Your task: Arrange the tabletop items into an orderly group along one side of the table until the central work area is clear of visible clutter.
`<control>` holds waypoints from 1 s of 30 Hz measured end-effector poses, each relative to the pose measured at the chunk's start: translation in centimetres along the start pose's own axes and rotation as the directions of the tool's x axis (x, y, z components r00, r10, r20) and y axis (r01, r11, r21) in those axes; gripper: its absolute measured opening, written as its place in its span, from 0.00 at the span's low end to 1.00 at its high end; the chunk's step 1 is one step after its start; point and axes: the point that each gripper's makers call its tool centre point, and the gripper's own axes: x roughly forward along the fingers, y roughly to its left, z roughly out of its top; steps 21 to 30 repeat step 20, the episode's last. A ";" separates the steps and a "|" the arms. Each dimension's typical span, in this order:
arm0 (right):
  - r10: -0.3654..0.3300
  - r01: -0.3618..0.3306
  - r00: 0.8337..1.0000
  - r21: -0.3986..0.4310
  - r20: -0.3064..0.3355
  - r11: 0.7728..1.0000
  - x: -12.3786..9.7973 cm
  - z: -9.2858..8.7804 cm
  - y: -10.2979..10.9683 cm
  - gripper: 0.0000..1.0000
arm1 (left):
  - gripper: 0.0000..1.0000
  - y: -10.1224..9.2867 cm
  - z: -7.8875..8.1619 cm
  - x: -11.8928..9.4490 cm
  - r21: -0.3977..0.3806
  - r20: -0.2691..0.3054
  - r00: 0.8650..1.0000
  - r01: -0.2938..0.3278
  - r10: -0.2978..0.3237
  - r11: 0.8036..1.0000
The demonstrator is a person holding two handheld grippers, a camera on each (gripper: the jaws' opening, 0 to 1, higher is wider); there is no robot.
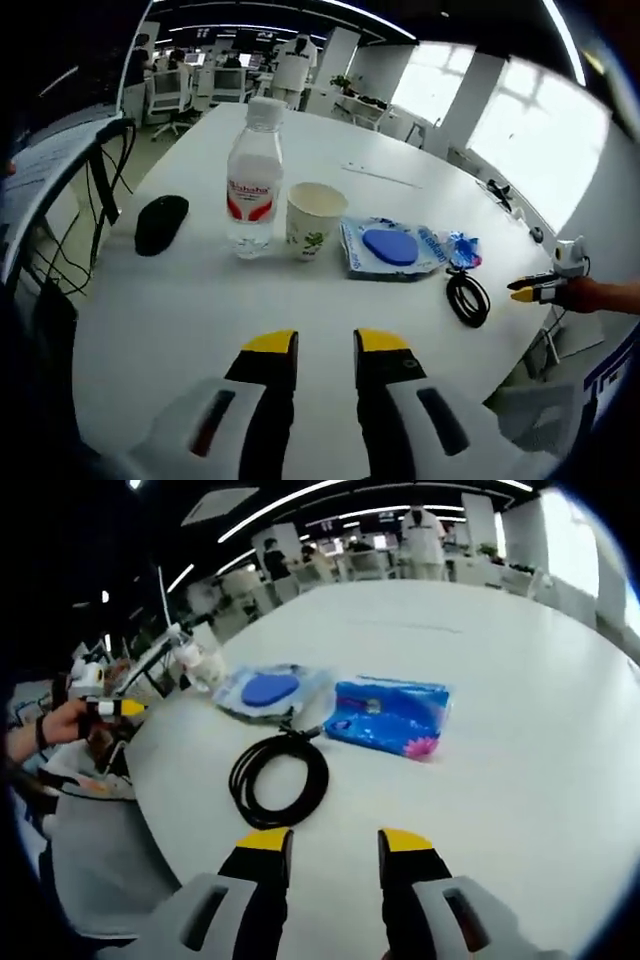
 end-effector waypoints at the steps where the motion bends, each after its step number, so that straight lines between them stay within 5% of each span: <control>1: -0.002 0.002 1.000 -0.011 -0.001 1.000 -0.2 0.0 0.0 0.35 | 0.22 0.1 0.1 -0.3 0.004 0.007 1.000 0.001 -0.001 1.000; 13: 0.009 -0.007 0.998 -0.027 0.060 1.000 -2.0 0.7 1.8 0.47 | 0.38 0.3 0.6 -4.1 0.075 0.104 0.995 0.003 -0.010 0.997; 30: 0.017 -0.014 0.998 -0.038 0.068 0.999 -2.4 0.5 2.8 0.52 | 0.46 -0.4 0.6 -4.6 0.124 0.125 0.991 0.029 -0.044 0.992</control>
